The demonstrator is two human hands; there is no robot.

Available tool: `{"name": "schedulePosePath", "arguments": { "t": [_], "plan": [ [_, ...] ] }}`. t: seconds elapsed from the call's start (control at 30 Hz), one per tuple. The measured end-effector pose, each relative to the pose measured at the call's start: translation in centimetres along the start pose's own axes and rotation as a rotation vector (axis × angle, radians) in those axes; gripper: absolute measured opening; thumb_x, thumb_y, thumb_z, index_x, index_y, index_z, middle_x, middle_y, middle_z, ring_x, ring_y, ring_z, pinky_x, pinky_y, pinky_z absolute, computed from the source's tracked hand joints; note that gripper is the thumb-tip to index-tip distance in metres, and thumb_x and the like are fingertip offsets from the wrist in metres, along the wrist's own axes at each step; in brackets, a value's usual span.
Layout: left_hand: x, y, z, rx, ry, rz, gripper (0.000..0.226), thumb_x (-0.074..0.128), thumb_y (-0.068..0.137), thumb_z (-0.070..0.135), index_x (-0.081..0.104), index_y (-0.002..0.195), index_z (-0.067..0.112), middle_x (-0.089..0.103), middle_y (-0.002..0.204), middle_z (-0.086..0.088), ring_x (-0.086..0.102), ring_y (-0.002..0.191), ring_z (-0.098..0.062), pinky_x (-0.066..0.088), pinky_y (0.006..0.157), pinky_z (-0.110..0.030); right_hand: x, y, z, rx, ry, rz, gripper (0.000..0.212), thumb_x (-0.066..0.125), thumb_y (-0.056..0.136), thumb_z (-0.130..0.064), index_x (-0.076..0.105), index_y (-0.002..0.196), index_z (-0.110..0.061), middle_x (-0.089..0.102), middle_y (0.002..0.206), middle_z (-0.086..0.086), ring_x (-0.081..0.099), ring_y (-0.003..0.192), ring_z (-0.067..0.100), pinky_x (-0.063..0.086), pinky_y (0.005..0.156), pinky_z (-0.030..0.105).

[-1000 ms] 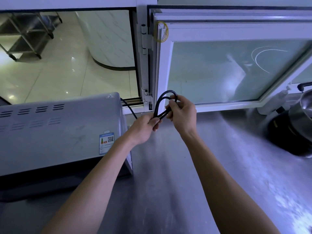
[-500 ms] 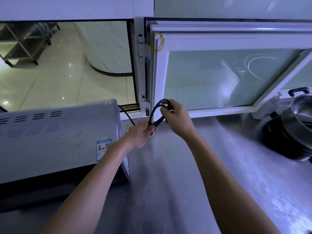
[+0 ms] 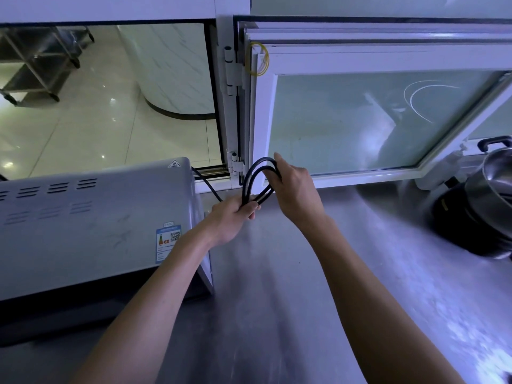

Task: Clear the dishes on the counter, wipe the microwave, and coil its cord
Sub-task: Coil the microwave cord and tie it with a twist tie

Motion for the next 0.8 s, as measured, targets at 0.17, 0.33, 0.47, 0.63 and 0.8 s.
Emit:
{"name": "schedulePosePath", "arguments": {
  "t": [0.17, 0.33, 0.47, 0.63, 0.8],
  "plan": [
    [-0.6, -0.5, 0.5, 0.077, 0.097, 0.044, 0.046, 0.040, 0.099, 0.059, 0.057, 0.077, 0.022, 0.067, 0.088, -0.001, 0.062, 0.084, -0.021, 0.046, 0.086, -0.040, -0.5, 0.0, -0.3, -0.020, -0.010, -0.004, 0.032, 0.046, 0.105, -0.030, 0.044, 0.087, -0.003, 0.045, 0.058, 0.016, 0.036, 0.058, 0.043, 0.033, 0.050, 0.048],
    [-0.5, -0.8, -0.1, 0.030, -0.005, 0.083, 0.042, 0.037, 0.103, 0.052, 0.060, 0.081, 0.025, 0.068, 0.098, 0.006, 0.062, 0.092, -0.017, 0.048, 0.092, -0.045, -0.4, 0.0, -0.1, 0.060, 0.036, -0.002, 0.036, 0.046, 0.104, -0.031, 0.050, 0.083, -0.001, 0.057, 0.065, 0.022, 0.050, 0.061, 0.046, 0.047, 0.056, 0.053],
    [-0.3, -0.4, -0.2, 0.016, -0.090, 0.073, 0.044, 0.036, 0.105, 0.045, 0.064, 0.091, 0.015, 0.062, 0.084, 0.008, 0.056, 0.085, -0.017, 0.045, 0.092, -0.043, -0.4, 0.6, 0.2, 0.144, 0.052, 0.015, 0.044, 0.047, 0.102, -0.036, 0.053, 0.077, 0.000, 0.062, 0.067, 0.021, 0.057, 0.065, 0.044, 0.051, 0.060, 0.051],
    [-0.4, -0.1, 0.0, 0.019, -0.066, 0.083, 0.037, 0.033, 0.107, 0.034, 0.055, 0.080, 0.022, 0.048, 0.073, 0.003, 0.045, 0.073, -0.018, 0.037, 0.079, -0.037, -0.1, 1.0, 0.1, 0.177, -0.016, -0.005, 0.042, 0.050, 0.100, -0.043, 0.057, 0.079, -0.007, 0.065, 0.070, 0.013, 0.058, 0.068, 0.037, 0.052, 0.061, 0.047],
    [-0.5, 0.0, 0.1, 0.032, -0.056, 0.046, 0.036, 0.031, 0.107, 0.036, 0.053, 0.081, 0.025, 0.046, 0.075, 0.002, 0.045, 0.074, -0.018, 0.038, 0.084, -0.039, -0.2, 1.5, 0.2, 0.170, 0.011, 0.015, 0.036, 0.056, 0.097, -0.041, 0.055, 0.078, -0.010, 0.062, 0.068, 0.009, 0.054, 0.065, 0.035, 0.043, 0.054, 0.038]
  ]
}}
Point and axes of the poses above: each hand's wrist, its own y-axis towards the middle knuckle, its own x-axis out of the palm, z = x × y, the point moved 5 cm from there along y, towards the middle knuckle
